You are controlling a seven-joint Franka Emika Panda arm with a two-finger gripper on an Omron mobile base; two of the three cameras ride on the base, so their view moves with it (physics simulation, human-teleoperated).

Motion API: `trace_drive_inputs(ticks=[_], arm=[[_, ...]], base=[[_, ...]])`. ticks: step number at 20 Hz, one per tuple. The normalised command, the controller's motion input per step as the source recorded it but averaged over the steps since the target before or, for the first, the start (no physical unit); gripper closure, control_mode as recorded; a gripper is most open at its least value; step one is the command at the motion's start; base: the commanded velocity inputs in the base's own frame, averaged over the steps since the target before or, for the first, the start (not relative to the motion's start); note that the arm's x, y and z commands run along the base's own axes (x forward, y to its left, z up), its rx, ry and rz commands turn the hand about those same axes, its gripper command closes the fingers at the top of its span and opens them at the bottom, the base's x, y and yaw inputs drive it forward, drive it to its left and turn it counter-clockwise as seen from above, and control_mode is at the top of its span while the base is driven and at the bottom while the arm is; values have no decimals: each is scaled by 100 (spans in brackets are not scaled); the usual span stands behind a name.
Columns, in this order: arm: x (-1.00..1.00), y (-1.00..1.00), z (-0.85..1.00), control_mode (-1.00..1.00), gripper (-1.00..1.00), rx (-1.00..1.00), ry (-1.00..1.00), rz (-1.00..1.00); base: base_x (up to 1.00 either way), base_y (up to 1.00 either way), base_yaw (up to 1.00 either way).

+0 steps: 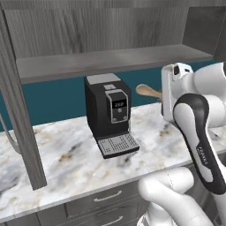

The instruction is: Organize the utensils by type. Pick up the wooden spoons from the counter and place them in the open cabinet. Then pick up the metallic utensils from the counter and place them in the open drawer.

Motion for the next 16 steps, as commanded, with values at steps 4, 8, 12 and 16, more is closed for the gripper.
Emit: trace_drive_inputs(ticks=[4, 8, 12, 16], arm=[[15, 19, 34, -100, 100, -26, -25, 9], [2, 0, 43, -100, 100, -15, -27, 23], [14, 1, 35, -100, 100, -14, -25, 10], [32, 0, 21, -100, 100, -6, -21, 14]], base=[[0, 0, 0], [0, 0, 0], [0, 0, 0], [0, 0, 0]])
